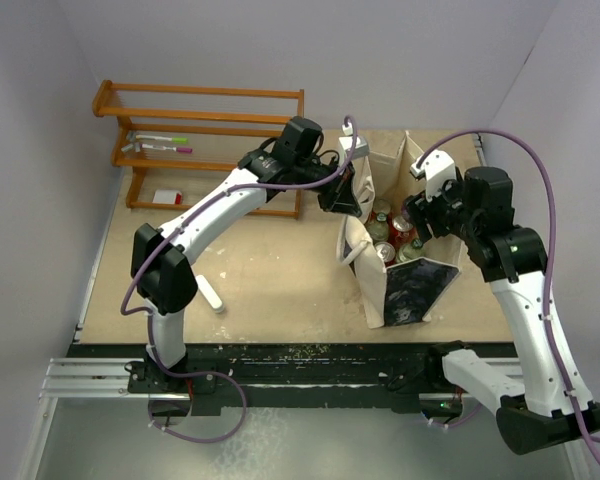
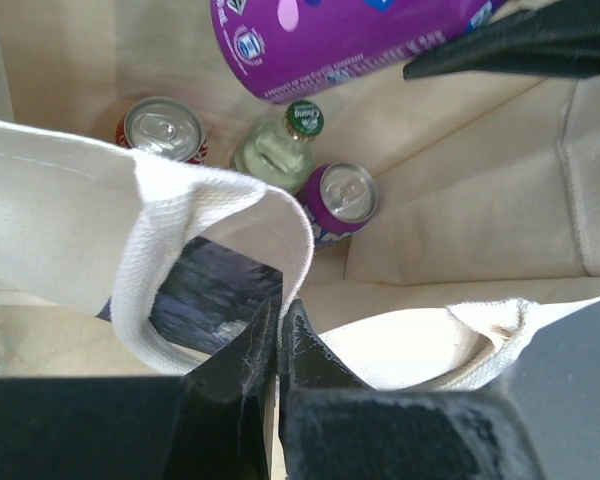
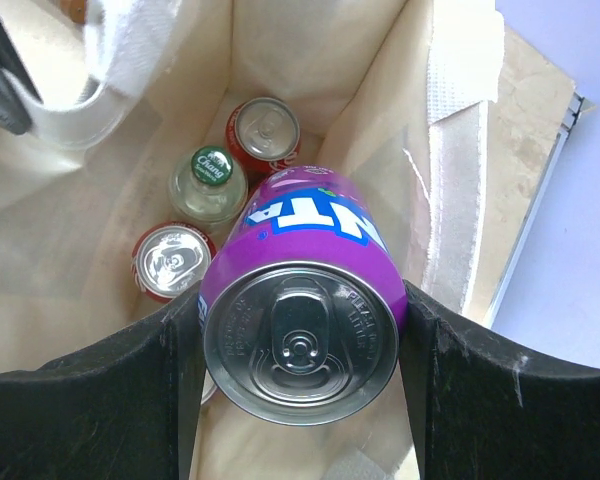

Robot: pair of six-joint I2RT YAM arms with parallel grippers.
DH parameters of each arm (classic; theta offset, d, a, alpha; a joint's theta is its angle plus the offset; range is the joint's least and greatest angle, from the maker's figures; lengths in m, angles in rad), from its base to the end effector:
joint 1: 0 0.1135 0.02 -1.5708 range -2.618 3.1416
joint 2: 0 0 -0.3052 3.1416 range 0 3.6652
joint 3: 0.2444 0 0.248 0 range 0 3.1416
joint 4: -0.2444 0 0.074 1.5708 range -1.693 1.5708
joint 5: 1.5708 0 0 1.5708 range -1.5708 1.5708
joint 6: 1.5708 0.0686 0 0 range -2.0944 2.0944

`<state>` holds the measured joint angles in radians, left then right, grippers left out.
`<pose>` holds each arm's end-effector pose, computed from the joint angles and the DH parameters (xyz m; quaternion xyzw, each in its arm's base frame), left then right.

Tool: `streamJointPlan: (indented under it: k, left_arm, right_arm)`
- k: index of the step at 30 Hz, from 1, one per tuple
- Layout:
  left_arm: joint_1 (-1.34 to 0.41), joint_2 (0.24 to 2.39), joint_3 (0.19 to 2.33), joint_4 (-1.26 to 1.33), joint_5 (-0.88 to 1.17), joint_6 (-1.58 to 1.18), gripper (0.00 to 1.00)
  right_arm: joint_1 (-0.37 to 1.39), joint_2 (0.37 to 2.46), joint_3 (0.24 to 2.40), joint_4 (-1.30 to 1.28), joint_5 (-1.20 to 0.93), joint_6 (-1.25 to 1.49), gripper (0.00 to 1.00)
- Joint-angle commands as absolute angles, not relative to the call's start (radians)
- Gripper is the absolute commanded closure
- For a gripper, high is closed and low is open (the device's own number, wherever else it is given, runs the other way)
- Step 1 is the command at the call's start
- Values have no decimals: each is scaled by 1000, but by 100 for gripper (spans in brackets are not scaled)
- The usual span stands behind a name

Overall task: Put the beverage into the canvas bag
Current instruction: Place the drink in the canvas bag.

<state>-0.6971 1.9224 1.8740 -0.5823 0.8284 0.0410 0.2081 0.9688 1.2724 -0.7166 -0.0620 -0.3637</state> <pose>0.3245 -0.3377 0.3773 0.4644 0.6954 -0.4733 0.2769 0.1844 0.0433 0.4371 -0.2522 0.7979 -0.0166 0.5472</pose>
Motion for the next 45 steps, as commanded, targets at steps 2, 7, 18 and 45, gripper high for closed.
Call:
streamJointPlan:
  k: [2,7,18,45]
  left_arm:
    - [-728,1965,1846,-716,753,195,100]
    - [-733,1998,1876,-721,749,200,100]
    - [-750,2048,1946,-740,703,262,100]
    - [-752,2074,2024,-742,694,283,100]
  right_arm:
    - [206,950,1221,-603,-65,-345,100]
    - [206,879,1116,-628,-34,-376,100]
    - [206,859,1111,-629,41,-334,100]
    - [206,1225,1236,-178,102,-227,100]
